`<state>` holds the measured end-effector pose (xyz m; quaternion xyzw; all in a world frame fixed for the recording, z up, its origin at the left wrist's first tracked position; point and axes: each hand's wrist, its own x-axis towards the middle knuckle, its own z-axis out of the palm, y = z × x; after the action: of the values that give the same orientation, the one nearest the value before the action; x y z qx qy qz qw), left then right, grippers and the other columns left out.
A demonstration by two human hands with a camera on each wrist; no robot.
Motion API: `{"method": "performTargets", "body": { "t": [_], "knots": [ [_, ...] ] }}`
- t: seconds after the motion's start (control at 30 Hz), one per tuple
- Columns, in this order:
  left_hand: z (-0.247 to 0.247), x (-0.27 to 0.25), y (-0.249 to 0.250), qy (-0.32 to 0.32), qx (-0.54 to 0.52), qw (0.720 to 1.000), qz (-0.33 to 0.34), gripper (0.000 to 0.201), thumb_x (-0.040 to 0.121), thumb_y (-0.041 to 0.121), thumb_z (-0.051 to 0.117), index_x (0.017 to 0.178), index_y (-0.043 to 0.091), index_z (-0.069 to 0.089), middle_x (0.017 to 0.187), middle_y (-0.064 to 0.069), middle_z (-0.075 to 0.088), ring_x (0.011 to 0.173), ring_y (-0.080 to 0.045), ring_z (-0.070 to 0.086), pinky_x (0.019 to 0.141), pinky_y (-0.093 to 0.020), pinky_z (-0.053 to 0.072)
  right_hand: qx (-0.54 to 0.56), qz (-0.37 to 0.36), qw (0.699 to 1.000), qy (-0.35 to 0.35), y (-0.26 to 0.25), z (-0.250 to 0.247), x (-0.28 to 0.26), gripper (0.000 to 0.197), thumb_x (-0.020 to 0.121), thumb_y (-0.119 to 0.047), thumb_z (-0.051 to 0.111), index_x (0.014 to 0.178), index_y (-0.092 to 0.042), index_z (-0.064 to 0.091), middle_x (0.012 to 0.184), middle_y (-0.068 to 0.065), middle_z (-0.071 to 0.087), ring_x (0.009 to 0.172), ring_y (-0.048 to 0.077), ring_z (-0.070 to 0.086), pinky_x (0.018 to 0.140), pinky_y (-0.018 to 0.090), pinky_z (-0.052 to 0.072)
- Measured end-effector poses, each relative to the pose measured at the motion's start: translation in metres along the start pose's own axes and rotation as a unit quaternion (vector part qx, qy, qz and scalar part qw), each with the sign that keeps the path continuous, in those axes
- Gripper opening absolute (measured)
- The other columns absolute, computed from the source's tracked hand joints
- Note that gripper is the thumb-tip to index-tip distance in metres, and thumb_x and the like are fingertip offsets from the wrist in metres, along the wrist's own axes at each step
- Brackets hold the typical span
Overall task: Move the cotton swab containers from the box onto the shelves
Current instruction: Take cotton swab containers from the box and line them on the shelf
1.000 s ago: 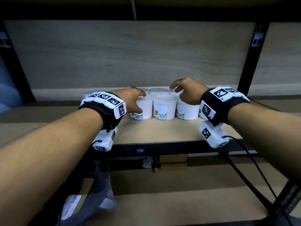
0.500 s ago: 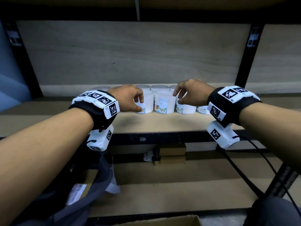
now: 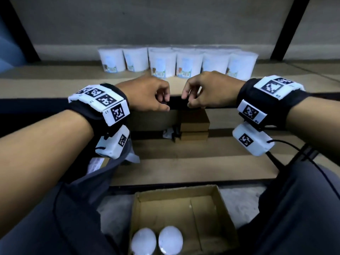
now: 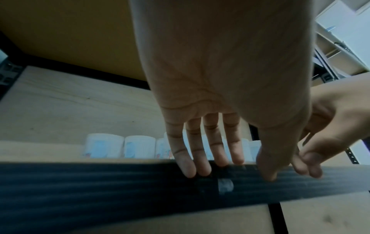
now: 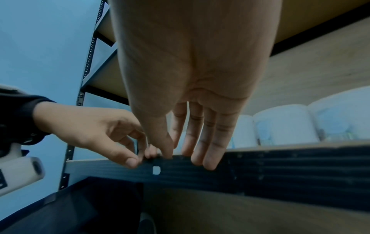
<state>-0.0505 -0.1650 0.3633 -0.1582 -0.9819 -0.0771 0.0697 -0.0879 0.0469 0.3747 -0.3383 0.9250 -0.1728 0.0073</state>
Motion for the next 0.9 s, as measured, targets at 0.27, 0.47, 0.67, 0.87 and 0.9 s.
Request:
{"method": "performTargets", "body": {
  "t": [0.27,0.47,0.67,0.87,0.9],
  "knots": [
    [0.063,-0.032,-0.008,-0.045,-0.017,0.999,0.005,0.03,0.08,0.039,0.074,0.104,0.021,0.066,0.097,0.007,0.062,0.07,0.007,0.051,0.075,-0.019,0.042,0.001,-0.013,0.997,-0.07,-0.001,0.06,-0.015,0.023,0.079,-0.019,0.074,0.1,-0.026,0.07,0.086,-0.011,0.073,0.081,0.002,0.066,0.075,0.014,0.046],
    [0.119,-0.046,-0.017,-0.113,-0.019,0.993,-0.02,0.04,0.081,0.046,0.071,0.115,0.025,0.063,0.106,0.009,0.059,0.088,-0.009,0.055,0.083,-0.024,0.046,0.032,0.017,0.993,-0.112,0.009,0.123,-0.024,0.026,0.075,-0.023,0.076,0.1,-0.028,0.07,0.086,-0.013,0.072,0.081,0.0,0.064,0.076,0.016,0.048],
    [0.185,-0.058,-0.018,-0.176,-0.046,0.981,-0.067,0.044,0.077,0.049,0.071,0.115,0.028,0.062,0.109,0.01,0.062,0.093,-0.01,0.057,0.084,-0.024,0.045,0.054,0.063,0.98,-0.18,0.023,0.184,-0.033,0.033,0.079,-0.034,0.077,0.109,-0.027,0.066,0.099,-0.009,0.068,0.092,0.009,0.063,0.079,0.027,0.049],
    [0.26,-0.095,-0.027,-0.251,-0.074,0.956,-0.136,0.059,0.075,0.048,0.074,0.128,0.027,0.056,0.123,0.001,0.057,0.106,-0.018,0.055,0.089,-0.028,0.046,0.056,0.116,0.962,-0.243,0.038,0.258,-0.053,0.049,0.074,-0.044,0.078,0.117,-0.03,0.06,0.117,-0.004,0.064,0.109,0.017,0.059,0.094,0.031,0.048],
    [0.269,-0.1,-0.03,-0.265,-0.079,0.949,-0.15,0.064,0.075,0.047,0.075,0.132,0.026,0.054,0.125,-0.001,0.056,0.111,-0.02,0.054,0.092,-0.029,0.046,0.063,0.13,0.957,-0.252,0.039,0.27,-0.055,0.054,0.073,-0.046,0.079,0.12,-0.03,0.059,0.122,-0.003,0.062,0.113,0.018,0.057,0.096,0.032,0.047]
  ]
}}
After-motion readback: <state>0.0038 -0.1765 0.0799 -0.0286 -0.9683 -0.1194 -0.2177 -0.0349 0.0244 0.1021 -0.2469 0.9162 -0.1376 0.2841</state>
